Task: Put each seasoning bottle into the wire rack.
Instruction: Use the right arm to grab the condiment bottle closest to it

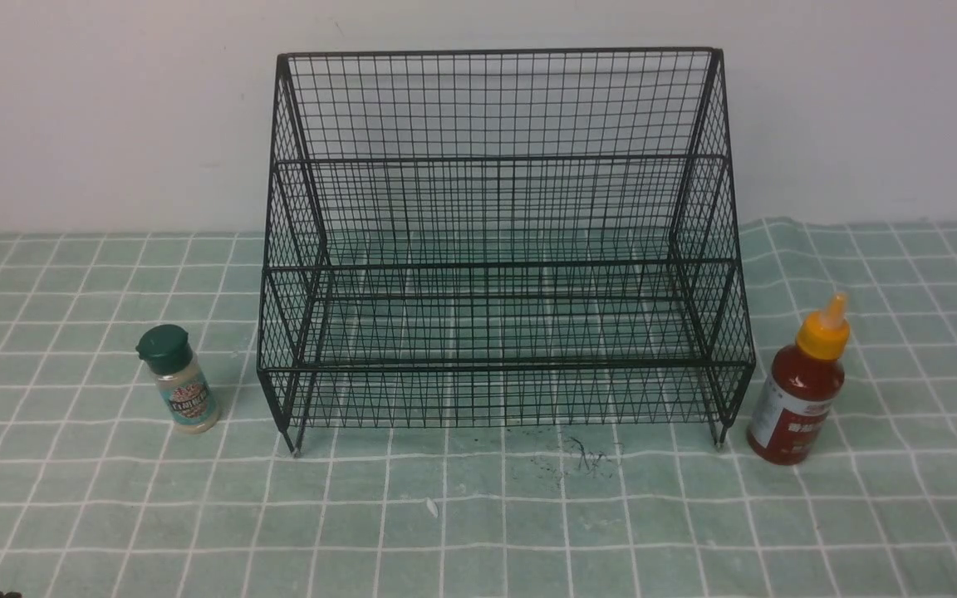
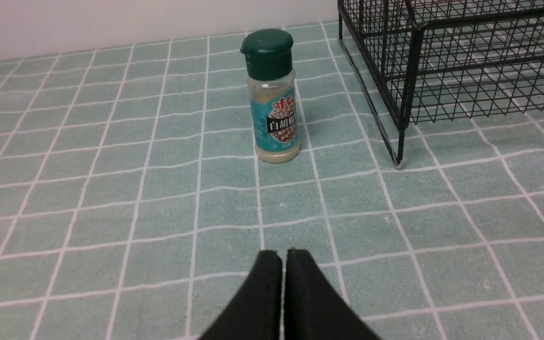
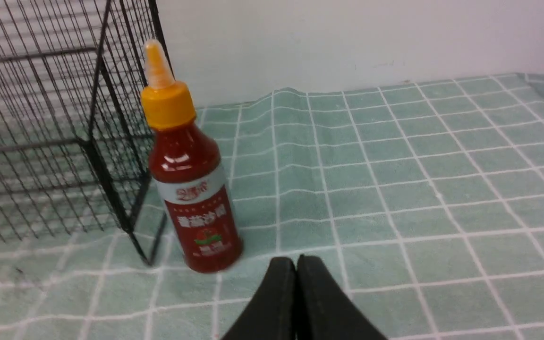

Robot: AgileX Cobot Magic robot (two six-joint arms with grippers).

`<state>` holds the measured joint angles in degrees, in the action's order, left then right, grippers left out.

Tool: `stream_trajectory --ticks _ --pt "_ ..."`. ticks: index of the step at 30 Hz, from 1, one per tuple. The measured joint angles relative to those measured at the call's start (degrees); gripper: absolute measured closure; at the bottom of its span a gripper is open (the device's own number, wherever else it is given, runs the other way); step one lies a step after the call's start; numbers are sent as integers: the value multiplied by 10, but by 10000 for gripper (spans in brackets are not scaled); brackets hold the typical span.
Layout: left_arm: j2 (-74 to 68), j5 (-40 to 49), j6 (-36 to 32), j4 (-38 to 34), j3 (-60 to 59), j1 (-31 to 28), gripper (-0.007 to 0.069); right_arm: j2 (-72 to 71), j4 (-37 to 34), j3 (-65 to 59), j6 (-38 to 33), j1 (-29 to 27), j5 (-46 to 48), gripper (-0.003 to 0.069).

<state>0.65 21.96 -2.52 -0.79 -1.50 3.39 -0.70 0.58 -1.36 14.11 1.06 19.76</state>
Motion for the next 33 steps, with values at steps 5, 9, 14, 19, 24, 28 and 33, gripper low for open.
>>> stream_trajectory --ticks 5,9,14,19,24,28,33 --pt "0 0 0 0 0 0 631 0 -143 -3 56 0 -127 671" --pt "0 0 0 0 0 0 631 0 -211 -3 66 0 -198 671" --pt "0 0 0 0 0 0 631 0 -222 -3 55 0 -249 671" --pt "0 0 0 0 0 0 631 3 -206 47 46 5 -235 671" --pt "0 0 0 0 0 0 631 129 -122 246 15 13 6 671" --pt "0 0 0 0 0 0 631 310 -93 399 -44 13 216 669" --pt "0 0 0 0 0 0 631 501 -86 542 -71 13 381 613"
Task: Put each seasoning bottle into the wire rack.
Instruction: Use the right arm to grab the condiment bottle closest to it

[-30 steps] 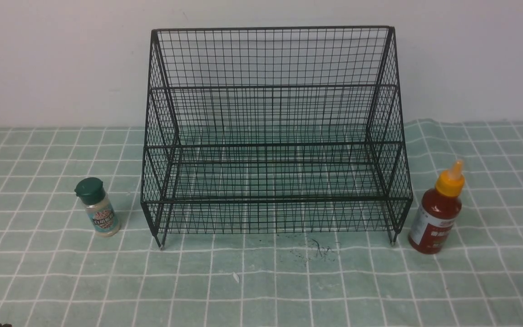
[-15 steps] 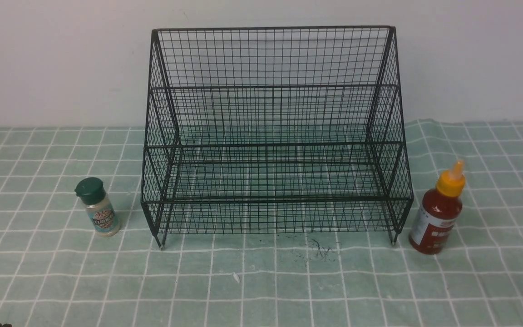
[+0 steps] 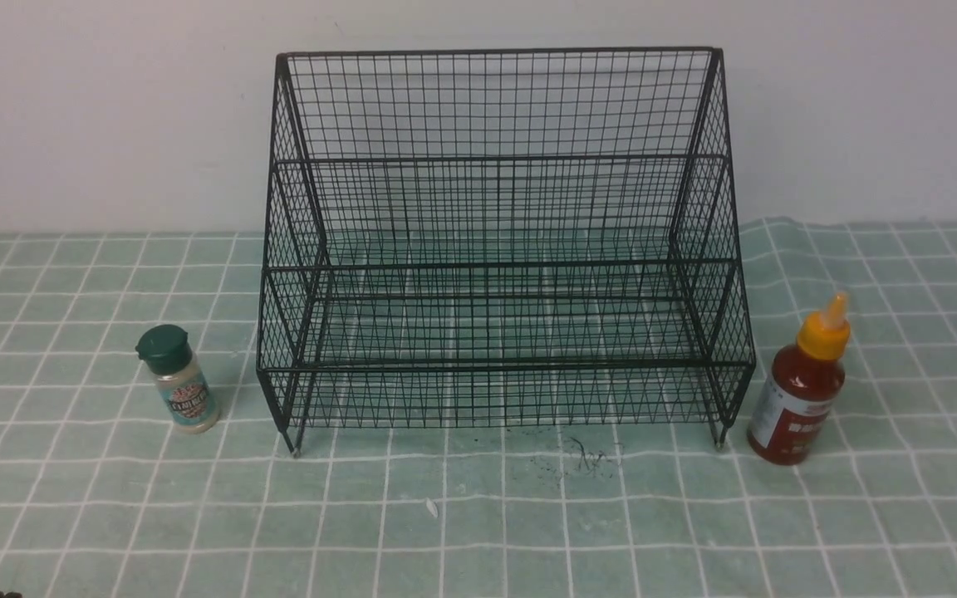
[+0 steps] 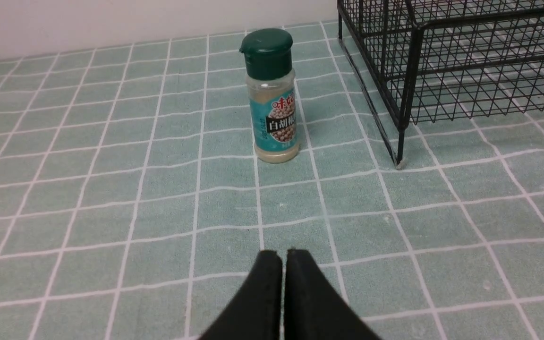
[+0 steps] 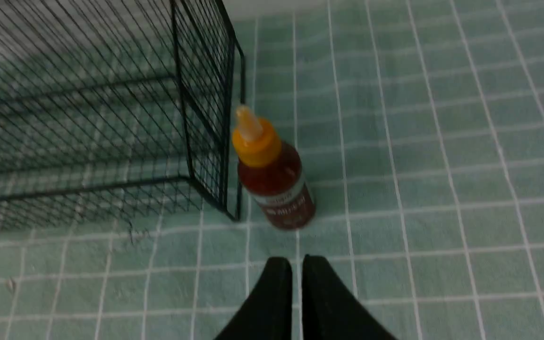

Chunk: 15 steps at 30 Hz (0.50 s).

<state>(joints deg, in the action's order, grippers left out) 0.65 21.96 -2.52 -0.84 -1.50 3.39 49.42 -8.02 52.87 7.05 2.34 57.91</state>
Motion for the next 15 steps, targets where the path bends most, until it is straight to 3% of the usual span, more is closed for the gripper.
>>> stream_trajectory --ticks 1,8,10,15 --pt "0 0 0 0 0 0 631 30 0 16 -3 0 15 603" --pt "0 0 0 0 0 0 631 219 -29 149 -64 0 69 347" --pt "0 0 0 0 0 0 631 282 -52 179 -94 0 71 231" --pt "0 0 0 0 0 0 631 351 -63 194 -114 7 47 123"
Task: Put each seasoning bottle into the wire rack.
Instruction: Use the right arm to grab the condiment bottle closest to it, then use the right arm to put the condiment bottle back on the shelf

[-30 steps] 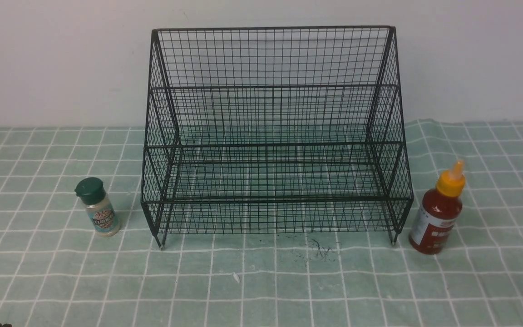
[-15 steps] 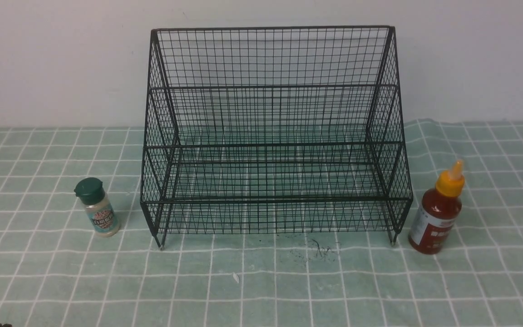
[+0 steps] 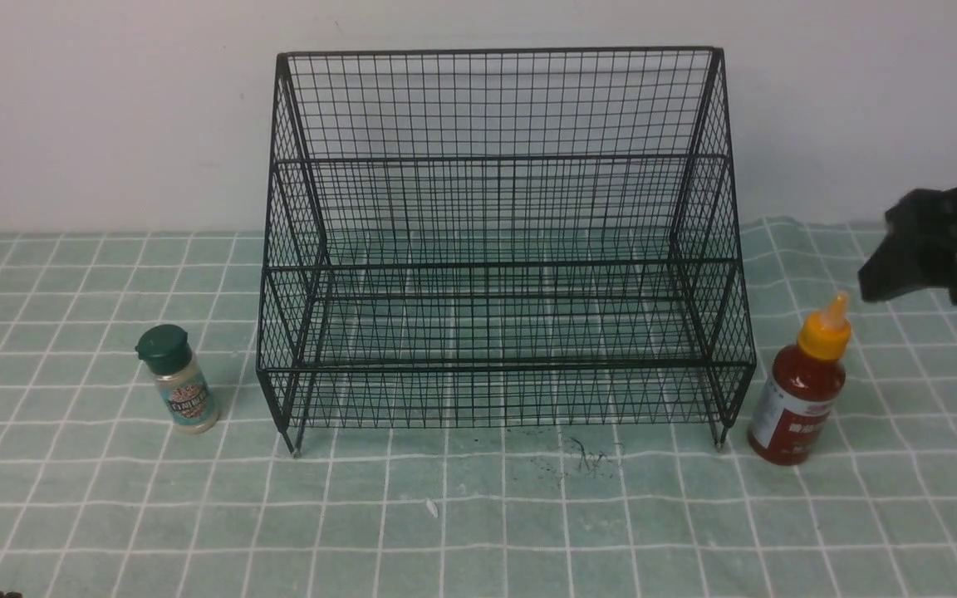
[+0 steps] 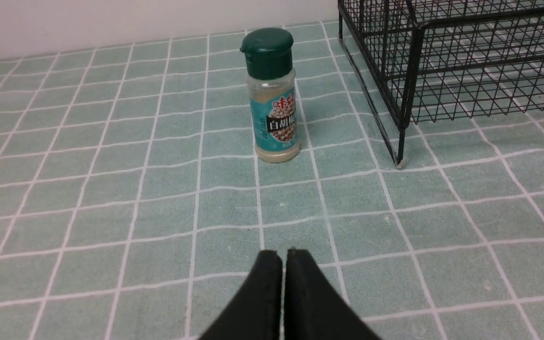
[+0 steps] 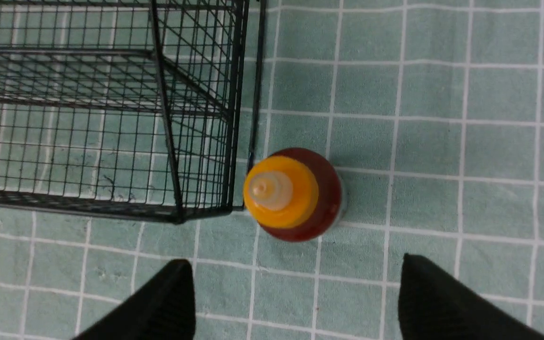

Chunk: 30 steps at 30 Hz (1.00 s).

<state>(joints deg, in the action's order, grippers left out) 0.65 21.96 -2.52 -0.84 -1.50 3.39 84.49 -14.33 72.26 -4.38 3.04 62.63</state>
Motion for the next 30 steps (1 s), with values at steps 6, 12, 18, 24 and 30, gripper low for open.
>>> stream_trajectory --ticks 6,12,18,24,30 --pt "0 0 0 0 0 0 631 54 19 1 -6 37 -56 105" --pt "0 0 0 0 0 0 631 102 44 1 10 40 -76 116" --pt "0 0 0 0 0 0 631 131 46 1 3 41 -74 377" --pt "0 0 0 0 0 0 631 74 76 21 -3 41 -8 362" --pt "0 0 0 0 0 0 631 -10 93 86 9 44 37 362"
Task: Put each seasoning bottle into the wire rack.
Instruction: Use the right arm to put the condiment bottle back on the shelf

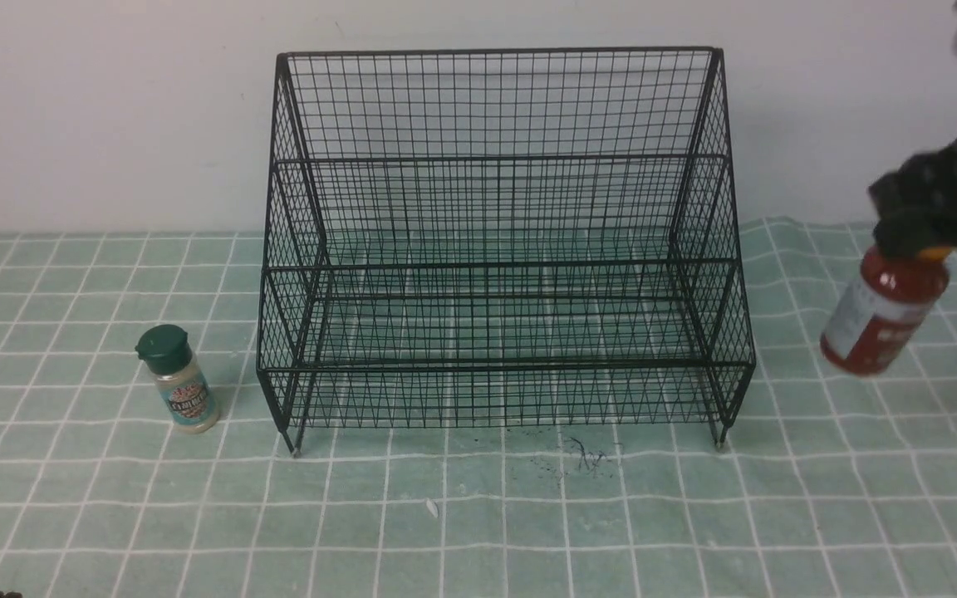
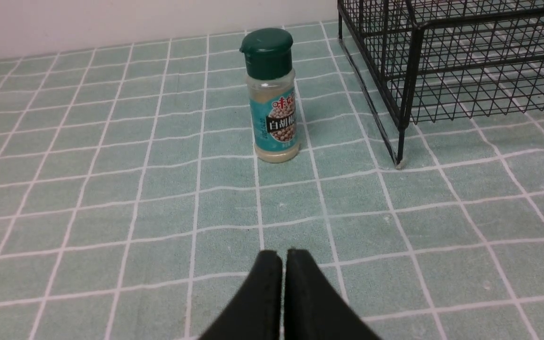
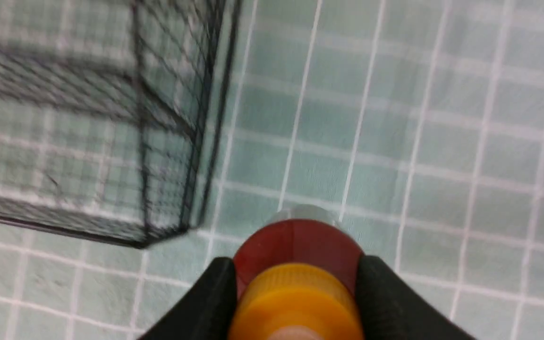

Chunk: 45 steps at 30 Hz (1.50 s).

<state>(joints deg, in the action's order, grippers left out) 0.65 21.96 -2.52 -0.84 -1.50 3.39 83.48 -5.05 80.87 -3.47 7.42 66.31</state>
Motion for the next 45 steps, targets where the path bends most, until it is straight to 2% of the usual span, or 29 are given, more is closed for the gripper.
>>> stream_trajectory --ticks 5,6,13,23,36,43,45 --pt "0 0 0 0 0 0 631 -31 -22 72 -2 47 32 362" --pt "0 0 0 0 0 0 631 -28 -29 81 -2 76 32 362" --pt "0 0 0 0 0 0 631 32 -38 85 -2 141 -7 362" --pt "0 0 0 0 0 0 631 103 -40 85 -2 143 -52 362" --pt "0 0 0 0 0 0 631 196 -45 86 0 143 -15 358" --pt "0 0 0 0 0 0 631 171 -45 87 10 143 -4 206" --pt "0 0 0 0 0 0 631 140 -44 87 10 143 -2 182"
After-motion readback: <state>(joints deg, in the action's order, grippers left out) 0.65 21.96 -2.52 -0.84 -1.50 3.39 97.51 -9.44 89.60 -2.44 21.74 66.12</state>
